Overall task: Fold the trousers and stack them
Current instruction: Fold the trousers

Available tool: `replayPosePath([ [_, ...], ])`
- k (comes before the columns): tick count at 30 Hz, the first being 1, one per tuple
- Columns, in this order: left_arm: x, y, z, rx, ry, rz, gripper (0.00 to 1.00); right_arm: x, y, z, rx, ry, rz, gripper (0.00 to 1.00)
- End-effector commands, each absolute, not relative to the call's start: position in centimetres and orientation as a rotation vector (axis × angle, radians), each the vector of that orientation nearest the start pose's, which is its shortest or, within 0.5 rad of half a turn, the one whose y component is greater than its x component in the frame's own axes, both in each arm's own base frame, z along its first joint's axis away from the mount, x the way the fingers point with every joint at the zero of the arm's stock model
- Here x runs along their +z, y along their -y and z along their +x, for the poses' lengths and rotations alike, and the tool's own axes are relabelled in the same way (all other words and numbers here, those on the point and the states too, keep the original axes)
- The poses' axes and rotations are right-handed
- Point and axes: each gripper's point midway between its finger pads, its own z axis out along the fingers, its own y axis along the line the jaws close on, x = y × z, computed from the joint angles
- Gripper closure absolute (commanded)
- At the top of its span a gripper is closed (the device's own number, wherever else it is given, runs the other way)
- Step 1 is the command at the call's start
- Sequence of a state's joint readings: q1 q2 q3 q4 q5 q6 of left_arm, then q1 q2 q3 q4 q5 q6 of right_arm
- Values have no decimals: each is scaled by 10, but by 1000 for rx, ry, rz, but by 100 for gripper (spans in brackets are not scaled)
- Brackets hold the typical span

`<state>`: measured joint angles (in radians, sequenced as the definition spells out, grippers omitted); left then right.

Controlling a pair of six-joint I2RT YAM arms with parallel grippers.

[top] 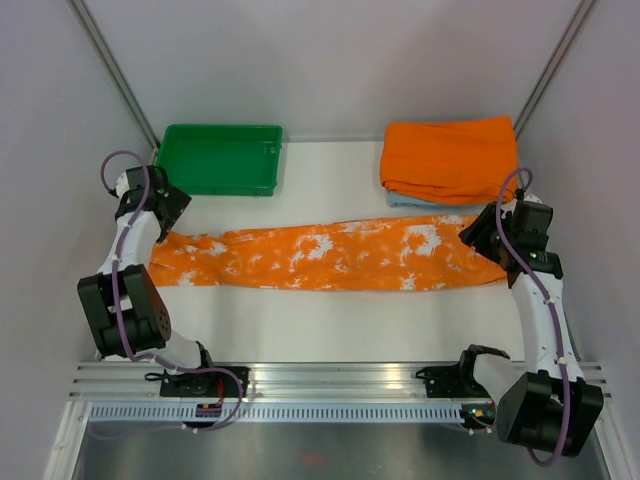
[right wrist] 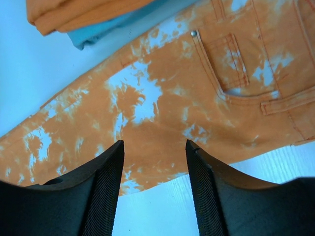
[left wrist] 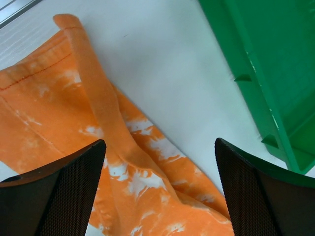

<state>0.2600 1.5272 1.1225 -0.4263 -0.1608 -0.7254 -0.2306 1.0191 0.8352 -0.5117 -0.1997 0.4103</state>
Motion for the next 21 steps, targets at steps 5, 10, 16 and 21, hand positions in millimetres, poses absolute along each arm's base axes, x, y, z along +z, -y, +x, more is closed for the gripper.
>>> replayPosePath([
  [5,97,-96,384,-82,-2089,-1224,9,149,11,293,345,-2252,571,39],
  [10,85,-98,389,-75,-2106,-1261,11,154,15,295,321,-2228,587,39],
  [16,92,-123,372,116,-2067,-1299,19,148,15,294,327,-2210,628,39],
  [21,94,-128,381,62,-2014,-1303,39,142,16,294,317,-2243,616,39],
])
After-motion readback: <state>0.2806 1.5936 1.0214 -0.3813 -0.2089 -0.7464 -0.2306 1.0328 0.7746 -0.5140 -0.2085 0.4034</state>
